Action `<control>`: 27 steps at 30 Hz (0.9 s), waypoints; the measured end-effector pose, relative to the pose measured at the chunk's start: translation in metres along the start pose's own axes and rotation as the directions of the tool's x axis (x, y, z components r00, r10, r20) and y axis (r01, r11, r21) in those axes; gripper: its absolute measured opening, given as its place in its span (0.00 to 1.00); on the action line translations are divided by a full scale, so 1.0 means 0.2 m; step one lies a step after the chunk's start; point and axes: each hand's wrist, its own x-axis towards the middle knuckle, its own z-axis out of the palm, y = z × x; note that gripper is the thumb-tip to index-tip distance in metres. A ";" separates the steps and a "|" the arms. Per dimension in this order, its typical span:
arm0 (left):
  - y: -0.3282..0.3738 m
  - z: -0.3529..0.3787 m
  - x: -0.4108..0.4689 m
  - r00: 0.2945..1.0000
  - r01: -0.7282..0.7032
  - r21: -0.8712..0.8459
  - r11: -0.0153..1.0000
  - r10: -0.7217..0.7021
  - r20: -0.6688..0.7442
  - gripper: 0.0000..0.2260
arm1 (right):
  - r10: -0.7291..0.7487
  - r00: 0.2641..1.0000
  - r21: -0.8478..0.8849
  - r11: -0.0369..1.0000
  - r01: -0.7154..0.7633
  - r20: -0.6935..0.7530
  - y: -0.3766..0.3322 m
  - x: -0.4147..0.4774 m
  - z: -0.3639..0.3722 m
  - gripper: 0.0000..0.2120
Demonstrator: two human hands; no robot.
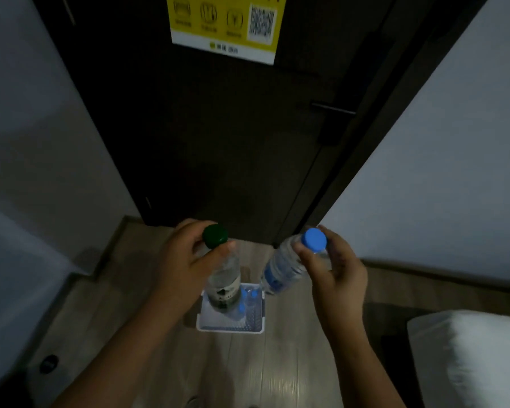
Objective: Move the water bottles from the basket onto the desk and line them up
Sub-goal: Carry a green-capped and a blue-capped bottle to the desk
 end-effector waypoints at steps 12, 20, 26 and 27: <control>0.59 -0.26 -0.01 0.935 -0.342 -0.047 0.938 0.335 -0.121 0.15 | -0.235 0.966 0.148 0.957 0.249 -0.104 -0.68 -0.04 0.00 0.16; 0.75 -0.45 -0.09 0.908 -0.377 -0.056 0.925 0.357 -0.219 0.18 | -0.326 0.938 0.190 0.920 0.343 -0.119 -0.92 -0.08 0.06 0.16; 0.79 -0.48 -0.13 0.898 -0.337 -0.018 0.941 0.315 -0.307 0.13 | -0.380 0.925 0.293 0.884 0.365 -0.006 -1.01 -0.02 0.12 0.13; 0.79 -0.49 -0.14 0.892 -0.325 0.006 0.946 0.308 -0.331 0.13 | -0.390 0.920 0.309 0.878 0.365 0.021 -1.02 -0.01 0.13 0.13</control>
